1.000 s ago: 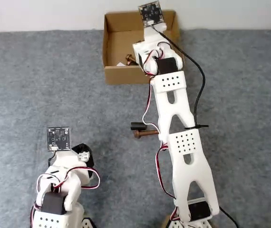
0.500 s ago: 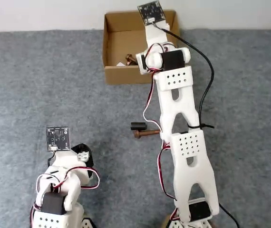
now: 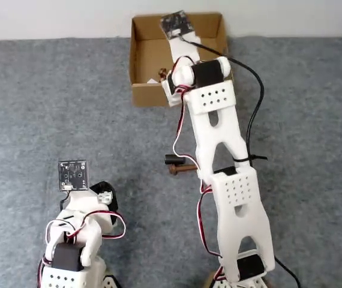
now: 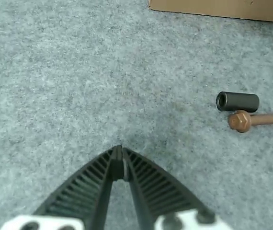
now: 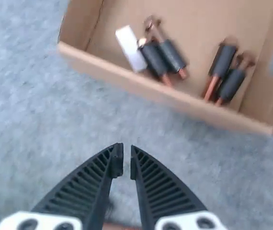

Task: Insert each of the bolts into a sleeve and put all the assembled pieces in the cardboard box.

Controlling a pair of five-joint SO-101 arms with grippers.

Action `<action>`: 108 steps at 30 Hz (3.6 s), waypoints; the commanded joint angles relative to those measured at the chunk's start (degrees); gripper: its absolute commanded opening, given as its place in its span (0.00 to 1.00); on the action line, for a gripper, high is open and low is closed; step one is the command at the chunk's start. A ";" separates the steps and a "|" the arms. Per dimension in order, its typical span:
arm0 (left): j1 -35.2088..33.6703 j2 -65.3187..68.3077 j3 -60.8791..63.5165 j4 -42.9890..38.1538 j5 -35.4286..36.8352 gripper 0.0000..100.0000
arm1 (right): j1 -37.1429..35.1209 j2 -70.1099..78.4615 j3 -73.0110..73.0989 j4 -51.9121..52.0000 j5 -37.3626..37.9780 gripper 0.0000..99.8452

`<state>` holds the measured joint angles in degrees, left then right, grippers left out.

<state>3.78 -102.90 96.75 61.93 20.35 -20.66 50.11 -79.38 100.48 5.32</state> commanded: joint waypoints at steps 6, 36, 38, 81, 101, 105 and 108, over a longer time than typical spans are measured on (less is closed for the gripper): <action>-0.62 0.00 -0.22 -1.49 0.53 0.00 | -2.95 -14.02 31.91 2.33 13.45 0.09; -0.62 0.00 -0.22 -1.76 0.53 0.00 | -8.31 0.57 34.11 0.31 34.11 0.15; -0.62 0.00 -0.22 -1.76 0.53 0.00 | -7.60 1.89 34.11 -1.45 34.11 0.15; 0.79 -0.09 -0.22 -1.58 0.26 0.00 | 2.07 -34.15 49.93 2.59 10.55 0.01; 6.42 0.00 -10.59 -6.24 -4.66 0.00 | 21.67 -95.43 102.42 2.33 -15.03 0.01; 9.85 0.00 -12.70 -5.27 -4.92 0.00 | 25.10 -103.78 107.52 2.15 -16.44 0.01; 10.55 0.00 -12.79 -4.92 -6.77 0.00 | 28.44 -106.86 109.89 2.24 -17.05 0.01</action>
<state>13.27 -102.90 86.55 56.57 15.43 4.66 -53.45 29.63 100.48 -10.86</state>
